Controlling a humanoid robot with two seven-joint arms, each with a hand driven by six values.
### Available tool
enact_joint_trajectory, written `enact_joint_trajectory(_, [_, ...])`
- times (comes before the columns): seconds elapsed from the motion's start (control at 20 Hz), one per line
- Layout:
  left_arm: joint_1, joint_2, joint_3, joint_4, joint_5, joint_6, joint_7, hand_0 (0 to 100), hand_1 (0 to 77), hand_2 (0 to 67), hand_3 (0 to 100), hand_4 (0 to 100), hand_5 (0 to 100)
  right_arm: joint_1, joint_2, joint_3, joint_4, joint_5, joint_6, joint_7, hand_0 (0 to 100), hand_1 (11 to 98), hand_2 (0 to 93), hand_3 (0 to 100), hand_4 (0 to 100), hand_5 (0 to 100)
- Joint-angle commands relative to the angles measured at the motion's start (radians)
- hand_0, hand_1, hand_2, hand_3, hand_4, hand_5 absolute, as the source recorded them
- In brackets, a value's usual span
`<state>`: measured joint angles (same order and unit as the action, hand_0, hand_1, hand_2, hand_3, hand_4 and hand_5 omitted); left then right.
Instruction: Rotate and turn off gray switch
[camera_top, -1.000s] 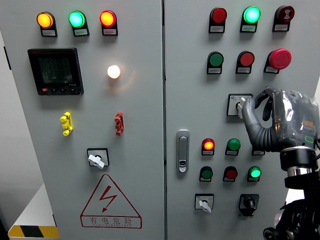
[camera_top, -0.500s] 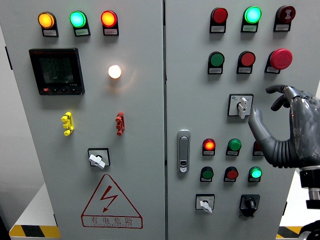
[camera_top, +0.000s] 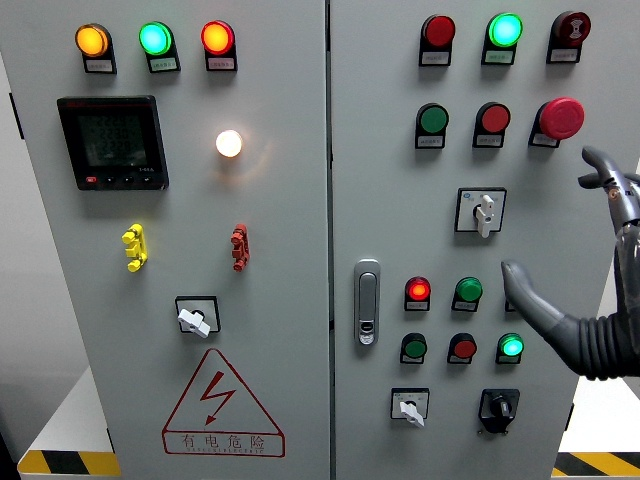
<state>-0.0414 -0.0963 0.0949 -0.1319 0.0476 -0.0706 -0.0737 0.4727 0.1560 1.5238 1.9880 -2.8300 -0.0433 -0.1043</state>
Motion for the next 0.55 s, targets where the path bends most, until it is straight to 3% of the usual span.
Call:
enact_joint_trajectory(0.0, [0.000,0.000,0.000,0.000,0.000,0.000,0.000,85,0.0,13.4,19,8,11,-0.016,0.0004,0.016,0.018,-0.014,-0.003,0.018,8,39.3,13.7,19,10,27])
enact_joint_trajectory(0.05, [0.000,0.000,0.000,0.000,0.000,0.000,0.000,85,0.0,13.4,19,8,11,-0.016,0.0004,0.021,0.022,-0.017,-0.004,0.034,7,39.0,13.7,19,10,27])
enact_joint_trajectory(0.5, [0.000,0.000,0.000,0.000,0.000,0.000,0.000,85,0.0,13.4,19,8,11,-0.036,-0.0011,0.038,0.037,-0.029,-0.016,0.031,0,38.2,14.6,19,9,21])
